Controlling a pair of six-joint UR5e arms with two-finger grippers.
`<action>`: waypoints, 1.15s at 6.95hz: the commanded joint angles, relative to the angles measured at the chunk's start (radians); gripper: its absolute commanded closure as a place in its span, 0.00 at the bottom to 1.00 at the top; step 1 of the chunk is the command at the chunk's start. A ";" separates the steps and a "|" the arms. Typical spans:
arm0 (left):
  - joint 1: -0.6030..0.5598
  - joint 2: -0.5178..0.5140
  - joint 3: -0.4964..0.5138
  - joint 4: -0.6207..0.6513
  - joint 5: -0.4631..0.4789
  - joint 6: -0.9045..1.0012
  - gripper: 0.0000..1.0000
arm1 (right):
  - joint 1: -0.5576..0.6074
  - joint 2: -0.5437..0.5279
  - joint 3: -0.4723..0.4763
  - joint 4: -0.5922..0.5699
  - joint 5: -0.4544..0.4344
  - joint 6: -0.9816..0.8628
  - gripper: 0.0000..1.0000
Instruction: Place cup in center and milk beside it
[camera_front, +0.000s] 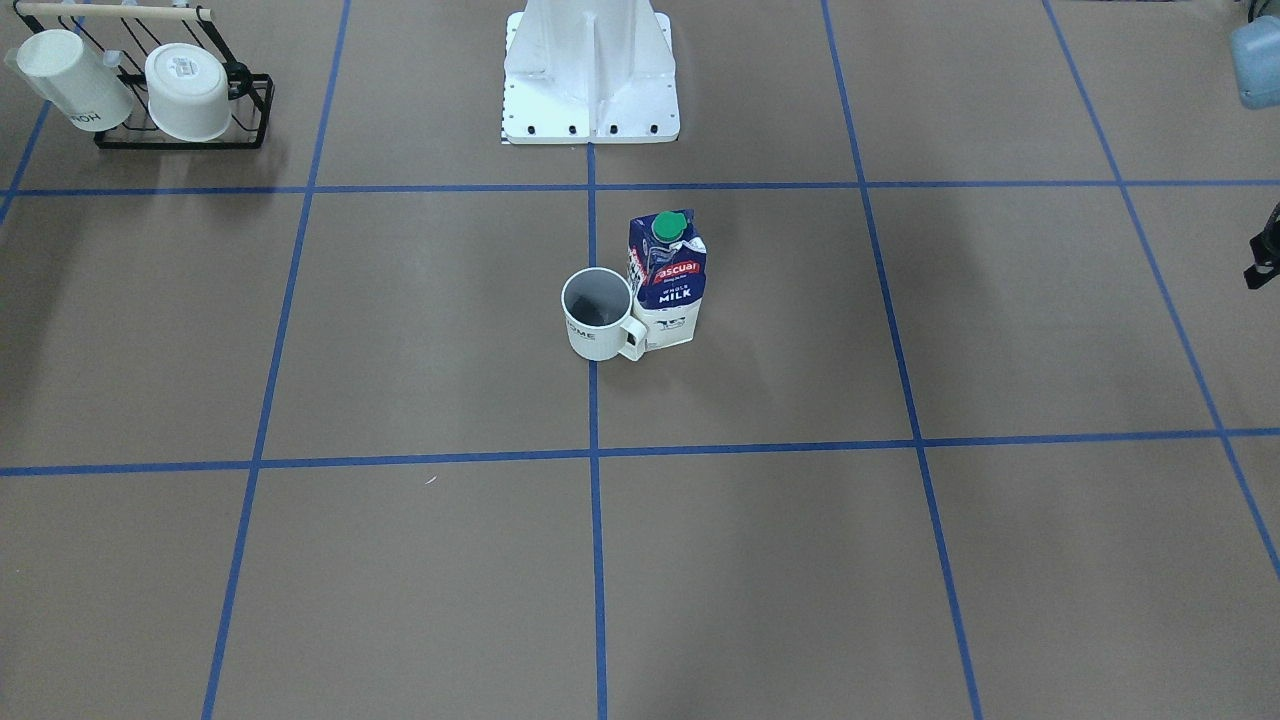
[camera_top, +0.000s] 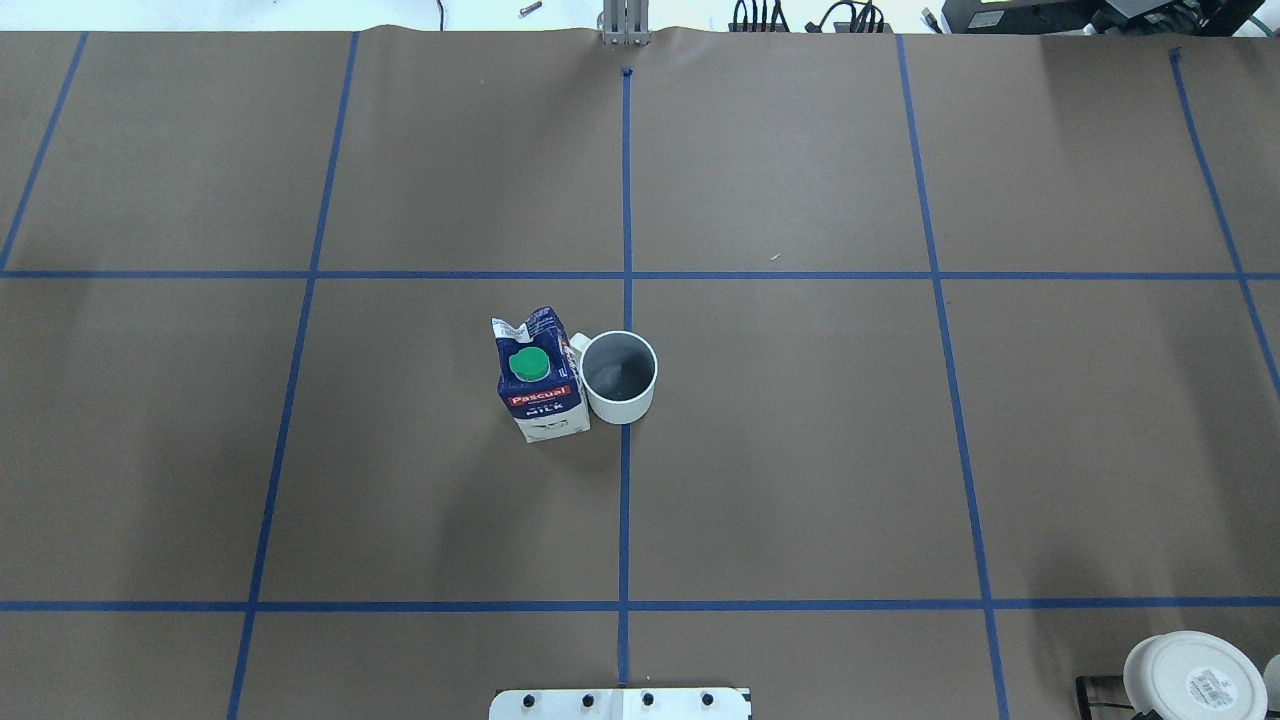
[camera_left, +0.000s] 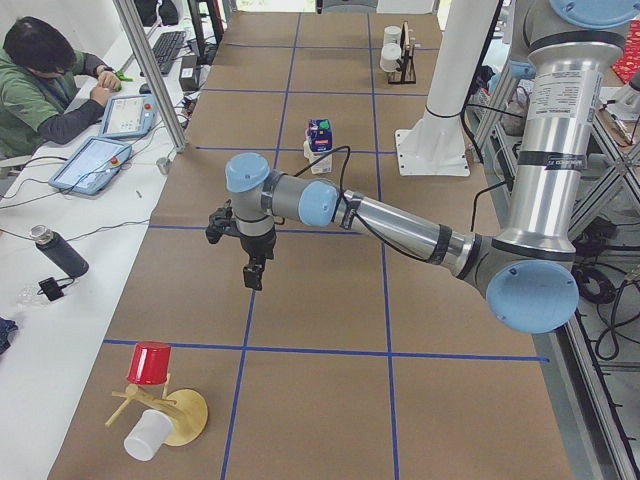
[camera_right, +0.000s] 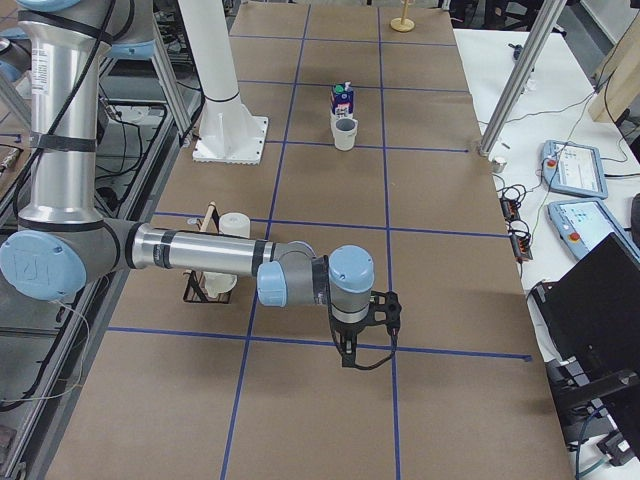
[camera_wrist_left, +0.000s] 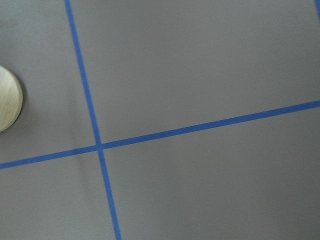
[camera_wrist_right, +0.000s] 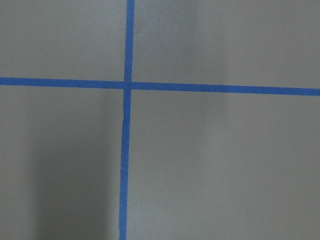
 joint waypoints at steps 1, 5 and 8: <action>-0.098 0.087 0.041 -0.021 -0.006 0.220 0.02 | 0.000 0.000 0.000 -0.006 -0.007 0.000 0.00; -0.180 0.173 0.016 -0.022 -0.158 0.237 0.02 | 0.000 0.000 0.000 -0.006 -0.005 0.000 0.00; -0.185 0.185 -0.007 -0.038 -0.189 0.247 0.02 | 0.000 -0.002 0.000 -0.006 0.003 0.000 0.00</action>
